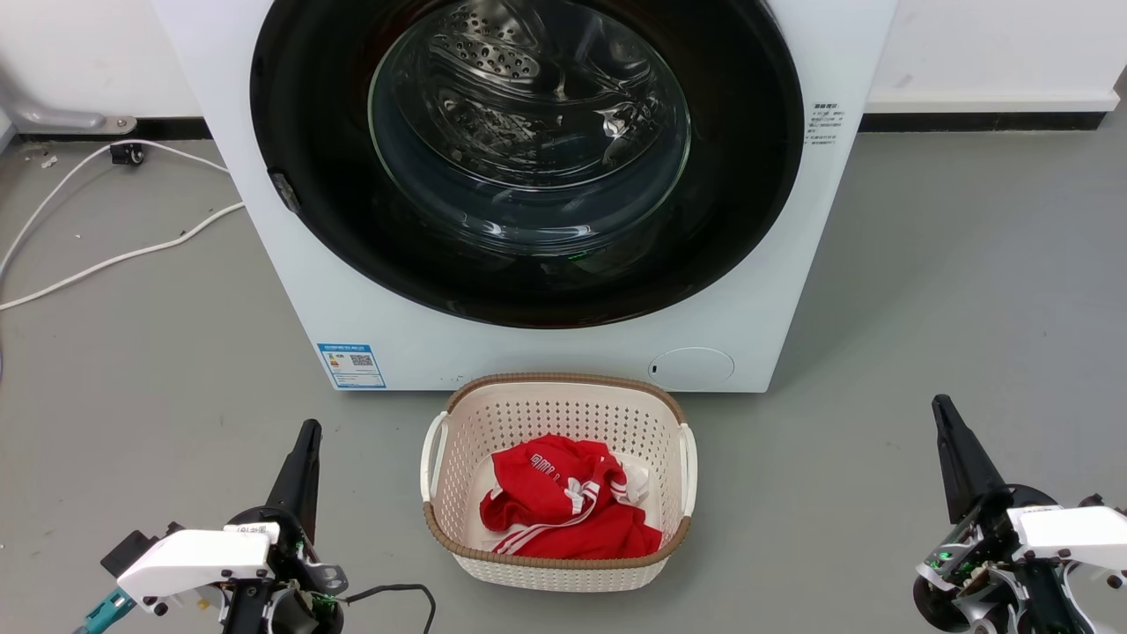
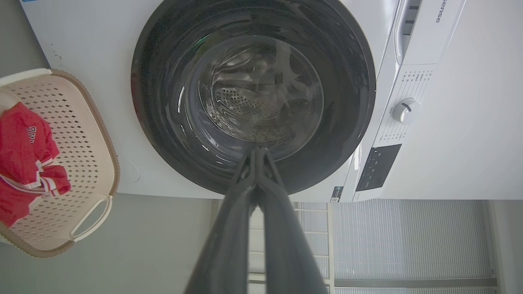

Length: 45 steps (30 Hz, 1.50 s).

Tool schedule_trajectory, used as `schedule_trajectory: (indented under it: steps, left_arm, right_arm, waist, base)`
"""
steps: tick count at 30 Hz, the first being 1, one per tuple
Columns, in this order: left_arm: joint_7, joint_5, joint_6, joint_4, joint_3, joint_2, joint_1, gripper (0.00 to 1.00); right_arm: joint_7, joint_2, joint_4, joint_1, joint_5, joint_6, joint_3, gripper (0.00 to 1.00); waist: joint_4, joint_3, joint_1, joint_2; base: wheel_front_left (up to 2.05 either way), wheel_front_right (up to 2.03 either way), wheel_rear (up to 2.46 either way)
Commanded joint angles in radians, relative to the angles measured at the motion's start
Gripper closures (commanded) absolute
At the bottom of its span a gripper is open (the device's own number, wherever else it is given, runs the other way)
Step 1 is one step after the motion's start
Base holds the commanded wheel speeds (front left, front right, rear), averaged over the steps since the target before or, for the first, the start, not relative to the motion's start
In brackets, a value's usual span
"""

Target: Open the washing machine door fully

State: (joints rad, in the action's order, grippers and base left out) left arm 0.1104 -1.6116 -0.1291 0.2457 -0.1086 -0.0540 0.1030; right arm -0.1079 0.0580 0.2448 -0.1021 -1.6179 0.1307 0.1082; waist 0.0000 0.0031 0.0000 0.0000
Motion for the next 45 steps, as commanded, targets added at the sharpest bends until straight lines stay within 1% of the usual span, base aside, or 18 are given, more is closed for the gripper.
schedule_trajectory:
  steps: [1, 12, 13, 21, 28, 34, 38, 45]
  left_arm:
    - [0.001, 0.004, -0.003, 0.001, -0.004, 0.000, 0.010, 1.00]
    - [0.002, 0.005, -0.003, 0.001, -0.004, 0.001, 0.010, 1.00]
    - [0.000, 0.000, 0.000, 0.000, -0.001, 0.000, 0.000, 0.00]
    - [-0.034, 0.014, 0.000, -0.010, 0.028, 0.002, -0.004, 0.00]
    - [-0.069, 0.058, 0.000, -0.048, 0.046, 0.002, -0.002, 0.00]
    - [-0.095, 0.160, 0.000, -0.088, 0.051, 0.002, -0.003, 0.00]
    - [-0.112, 0.247, -0.001, -0.115, 0.048, 0.002, -0.002, 0.00]
    - [-0.140, 0.386, -0.001, -0.162, 0.048, 0.002, 0.001, 0.00]
  right_arm:
    - [-0.004, -0.004, 0.001, -0.012, 0.007, 0.000, 0.002, 1.00]
    - [-0.004, -0.004, 0.001, -0.012, 0.008, 0.000, 0.003, 1.00]
    - [-0.002, -0.001, 0.000, 0.000, 0.000, 0.000, 0.001, 0.00]
    - [0.033, -0.002, -0.021, 0.017, 0.012, 0.000, -0.017, 0.00]
    - [0.067, -0.002, -0.058, 0.030, 0.071, 0.000, -0.027, 0.00]
    - [0.093, -0.003, -0.097, 0.039, 0.204, 0.000, -0.040, 0.00]
    - [0.110, -0.003, -0.125, 0.044, 0.331, 0.000, -0.051, 0.00]
    - [0.137, -0.003, -0.163, 0.047, 0.464, 0.000, -0.059, 0.00]
  waist:
    - [0.000, 0.000, 0.0000, 0.0000]
    - [0.000, 0.000, 0.0000, 0.0000]
    - [0.000, 0.000, 0.0000, 0.0000]
    - [-0.001, -0.001, 0.0000, 0.0000]
    - [-0.001, -0.002, 0.0000, 0.0000]
    - [-0.002, -0.001, 0.0000, 0.0000]
    - [-0.002, -0.001, 0.0000, 0.0000]
    - [-0.004, 0.002, 0.0000, 0.0000]
  base:
    - [0.00, 0.00, 0.00]
    - [0.00, 0.00, 0.00]
    - [0.00, 0.00, 0.00]
    - [0.00, 0.00, 0.00]
    - [0.00, 0.00, 0.00]
    - [0.00, 0.00, 0.00]
    - [0.00, 0.00, 0.00]
    - [0.00, 0.00, 0.00]
